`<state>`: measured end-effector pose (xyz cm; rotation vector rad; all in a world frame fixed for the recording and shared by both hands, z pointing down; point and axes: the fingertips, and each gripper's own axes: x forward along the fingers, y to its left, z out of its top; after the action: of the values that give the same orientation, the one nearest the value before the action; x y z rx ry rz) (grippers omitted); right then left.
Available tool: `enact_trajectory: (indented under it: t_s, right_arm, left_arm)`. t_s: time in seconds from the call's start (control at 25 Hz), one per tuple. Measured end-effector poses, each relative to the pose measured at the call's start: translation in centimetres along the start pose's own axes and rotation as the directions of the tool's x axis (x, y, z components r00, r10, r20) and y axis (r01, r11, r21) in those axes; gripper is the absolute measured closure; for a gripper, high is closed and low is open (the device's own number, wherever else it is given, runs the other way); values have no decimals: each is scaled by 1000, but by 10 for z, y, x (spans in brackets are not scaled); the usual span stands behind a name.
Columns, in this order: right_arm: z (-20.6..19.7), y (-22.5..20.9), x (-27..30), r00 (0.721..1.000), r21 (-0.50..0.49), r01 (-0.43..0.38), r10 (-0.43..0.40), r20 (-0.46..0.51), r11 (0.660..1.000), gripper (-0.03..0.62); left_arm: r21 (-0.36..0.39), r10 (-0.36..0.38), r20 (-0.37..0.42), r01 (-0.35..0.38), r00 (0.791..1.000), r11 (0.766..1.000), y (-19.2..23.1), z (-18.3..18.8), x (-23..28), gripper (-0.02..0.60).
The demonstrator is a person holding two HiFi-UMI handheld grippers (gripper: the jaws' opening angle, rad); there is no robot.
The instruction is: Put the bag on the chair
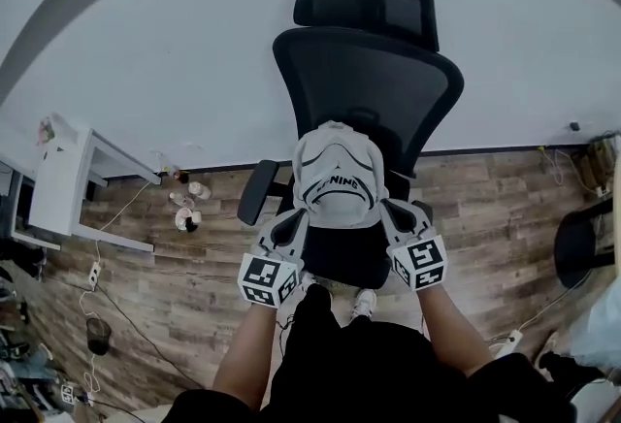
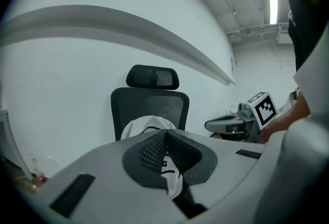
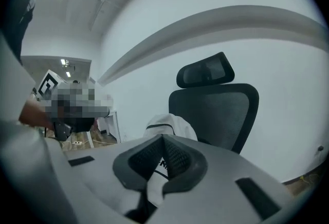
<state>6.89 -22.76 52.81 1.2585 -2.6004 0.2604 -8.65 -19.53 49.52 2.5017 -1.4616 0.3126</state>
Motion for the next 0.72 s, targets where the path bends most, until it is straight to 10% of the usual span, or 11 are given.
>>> enact_trajectory:
  t_s: [0.72]
  right_arm:
    - [27, -2, -24, 998, -27, -23, 24, 66, 999, 574]
  left_arm:
    - [52, 36, 1, -36, 999, 998, -25, 13, 2, 558]
